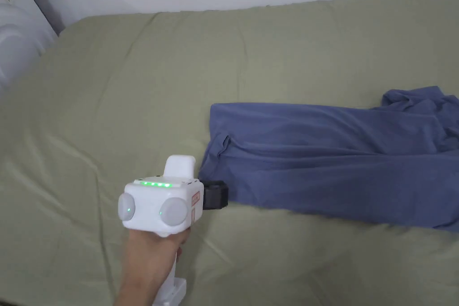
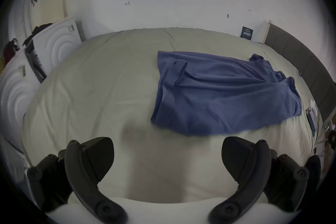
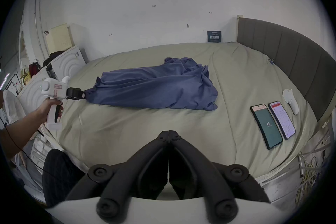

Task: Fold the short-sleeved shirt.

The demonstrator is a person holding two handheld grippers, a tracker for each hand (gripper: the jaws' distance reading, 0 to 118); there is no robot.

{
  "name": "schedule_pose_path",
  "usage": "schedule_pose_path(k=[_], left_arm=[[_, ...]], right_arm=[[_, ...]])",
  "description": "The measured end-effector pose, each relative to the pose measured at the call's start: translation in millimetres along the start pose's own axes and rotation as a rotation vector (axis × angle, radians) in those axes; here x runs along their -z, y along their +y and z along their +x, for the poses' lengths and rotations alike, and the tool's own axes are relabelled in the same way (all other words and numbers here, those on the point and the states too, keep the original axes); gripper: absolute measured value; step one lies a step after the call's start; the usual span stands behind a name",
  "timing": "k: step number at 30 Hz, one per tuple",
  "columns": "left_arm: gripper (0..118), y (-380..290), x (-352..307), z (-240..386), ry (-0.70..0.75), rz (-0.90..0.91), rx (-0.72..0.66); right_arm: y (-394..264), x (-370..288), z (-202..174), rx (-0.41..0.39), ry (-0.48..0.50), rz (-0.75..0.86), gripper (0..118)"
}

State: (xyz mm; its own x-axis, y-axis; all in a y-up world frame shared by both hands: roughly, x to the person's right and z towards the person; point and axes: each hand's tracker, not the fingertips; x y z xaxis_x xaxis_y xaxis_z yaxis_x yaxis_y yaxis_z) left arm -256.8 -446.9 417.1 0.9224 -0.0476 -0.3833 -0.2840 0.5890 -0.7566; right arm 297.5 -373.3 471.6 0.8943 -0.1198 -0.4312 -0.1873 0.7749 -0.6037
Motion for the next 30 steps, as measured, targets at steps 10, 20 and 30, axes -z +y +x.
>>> schedule_pose_path(k=[10,20,30], left_arm=[[10,1,23,3,-0.009,-0.004,-0.116],[10,13,-9,16,-0.070,0.000,-0.137],[10,8,4,17,-0.056,-0.067,-0.130]], right_arm=[[4,35,14,0.045,-0.022,-0.086,0],[51,151,77,-0.085,-0.177,-0.207,117],[63,202,99,-0.068,-0.168,-0.236,7]])
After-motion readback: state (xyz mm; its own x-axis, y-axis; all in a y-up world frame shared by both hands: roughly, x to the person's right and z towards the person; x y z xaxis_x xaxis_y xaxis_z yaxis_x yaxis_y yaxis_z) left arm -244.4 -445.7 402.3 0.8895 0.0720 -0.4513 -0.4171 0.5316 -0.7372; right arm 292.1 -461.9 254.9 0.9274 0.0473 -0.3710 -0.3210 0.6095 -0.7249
